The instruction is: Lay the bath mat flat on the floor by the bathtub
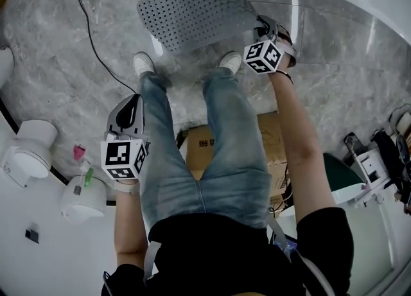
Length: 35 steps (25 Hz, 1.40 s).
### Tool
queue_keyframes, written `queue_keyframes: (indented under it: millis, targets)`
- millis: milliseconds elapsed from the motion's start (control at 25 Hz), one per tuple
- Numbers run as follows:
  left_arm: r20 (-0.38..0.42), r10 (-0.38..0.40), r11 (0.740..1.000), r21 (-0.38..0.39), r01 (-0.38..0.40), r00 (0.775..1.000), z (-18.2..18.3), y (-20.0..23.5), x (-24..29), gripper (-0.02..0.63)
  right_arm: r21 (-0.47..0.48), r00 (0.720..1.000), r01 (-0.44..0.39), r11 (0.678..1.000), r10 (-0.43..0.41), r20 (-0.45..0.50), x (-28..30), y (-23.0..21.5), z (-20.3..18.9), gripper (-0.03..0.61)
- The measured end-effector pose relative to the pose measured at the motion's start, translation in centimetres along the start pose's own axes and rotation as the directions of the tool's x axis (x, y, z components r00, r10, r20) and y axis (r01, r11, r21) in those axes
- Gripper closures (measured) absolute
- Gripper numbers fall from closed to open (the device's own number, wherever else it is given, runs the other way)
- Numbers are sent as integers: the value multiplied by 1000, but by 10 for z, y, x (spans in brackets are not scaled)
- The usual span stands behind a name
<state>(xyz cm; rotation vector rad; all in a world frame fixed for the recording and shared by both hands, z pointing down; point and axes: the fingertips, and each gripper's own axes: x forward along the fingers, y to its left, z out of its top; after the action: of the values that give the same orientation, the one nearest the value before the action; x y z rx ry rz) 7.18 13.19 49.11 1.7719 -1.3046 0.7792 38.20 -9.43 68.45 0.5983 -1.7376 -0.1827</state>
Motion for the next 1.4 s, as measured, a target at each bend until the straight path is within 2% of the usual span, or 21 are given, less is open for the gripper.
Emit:
queue_keyframes:
  millis: [120, 320, 400, 600, 760, 960, 1040, 1120, 1240, 1320, 1400]
  targets:
    - [-7, -1, 1000, 3, 1, 1000, -1, -6, 5, 592, 12, 996, -50, 999, 51, -68, 13, 22, -30, 531]
    - [-30, -3, 1000, 22, 4, 1000, -5, -14, 12, 592, 137, 962, -129, 982, 158, -222, 38, 59, -100, 529]
    - [-37, 1, 1000, 23, 0, 999, -7, -14, 15, 592, 174, 955, -130, 976, 170, -244, 46, 64, -115, 531]
    - [-50, 9, 1000, 7, -9, 999, -12, -18, 20, 592, 161, 962, -90, 983, 128, -243, 53, 45, -116, 531]
    - [-52, 0, 1000, 10, 0, 999, -13, -26, 22, 592, 136, 974, -54, 989, 82, -209, 56, 14, -100, 531]
    - [-53, -1, 1000, 16, 2, 999, -9, -27, 26, 592, -47, 990, 69, 997, -74, -119, 60, -30, -66, 528]
    - [-54, 5, 1000, 14, -4, 999, -9, -25, 28, 592, -101, 988, 85, 991, -97, -119, 66, -35, -68, 526]
    - [-55, 12, 1000, 8, -12, 998, -9, -24, 29, 592, -124, 985, 57, 991, -76, -158, 75, -30, -82, 526]
    - [-60, 19, 1000, 3, -19, 998, -11, -24, 31, 592, -117, 972, -42, 992, 13, -235, 84, -10, -113, 521]
    - [-64, 20, 1000, 1, -20, 998, -11, -25, 32, 592, -94, 960, -115, 989, 87, -267, 88, 10, -130, 499]
    - [-64, 21, 1000, -1, -21, 998, -11, -26, 36, 592, -50, 943, -189, 981, 167, -289, 92, 33, -145, 429]
